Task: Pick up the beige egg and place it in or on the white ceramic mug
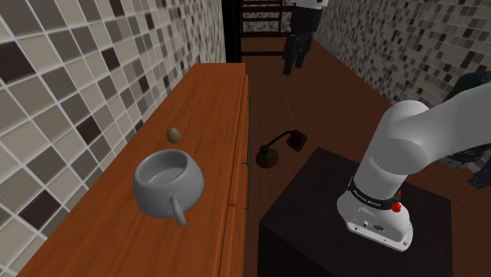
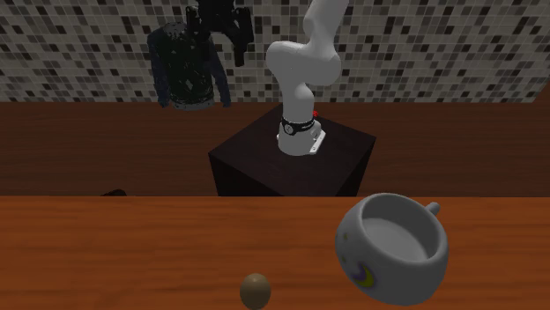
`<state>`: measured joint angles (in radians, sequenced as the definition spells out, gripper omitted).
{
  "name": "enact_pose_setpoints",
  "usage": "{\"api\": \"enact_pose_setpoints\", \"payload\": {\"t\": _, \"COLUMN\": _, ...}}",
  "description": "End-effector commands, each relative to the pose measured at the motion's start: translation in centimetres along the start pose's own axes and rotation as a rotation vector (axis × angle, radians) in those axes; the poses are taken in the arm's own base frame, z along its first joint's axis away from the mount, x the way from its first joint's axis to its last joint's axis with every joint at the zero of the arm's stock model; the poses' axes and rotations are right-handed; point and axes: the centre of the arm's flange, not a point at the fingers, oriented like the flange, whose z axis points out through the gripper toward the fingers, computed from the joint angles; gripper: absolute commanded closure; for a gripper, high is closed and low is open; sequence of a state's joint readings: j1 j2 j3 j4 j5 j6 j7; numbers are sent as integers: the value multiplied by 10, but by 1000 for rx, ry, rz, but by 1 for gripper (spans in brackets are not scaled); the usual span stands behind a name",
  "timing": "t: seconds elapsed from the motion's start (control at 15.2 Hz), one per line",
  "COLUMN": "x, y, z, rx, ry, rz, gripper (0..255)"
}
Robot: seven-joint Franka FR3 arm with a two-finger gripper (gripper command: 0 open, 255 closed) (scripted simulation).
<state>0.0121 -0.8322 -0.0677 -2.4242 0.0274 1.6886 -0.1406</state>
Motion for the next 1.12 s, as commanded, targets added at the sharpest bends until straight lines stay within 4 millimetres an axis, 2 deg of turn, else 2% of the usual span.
{"api": "enact_pose_setpoints", "payload": {"t": 0.0, "x": 0, "y": 0, "z": 0, "rx": 0, "ry": 0, "rz": 0, "gripper": 0}}
{"api": "enact_pose_setpoints", "payload": {"t": 1.06, "x": 134, "y": -151, "z": 90, "rx": -76, "ry": -20, "rz": 73, "gripper": 0}}
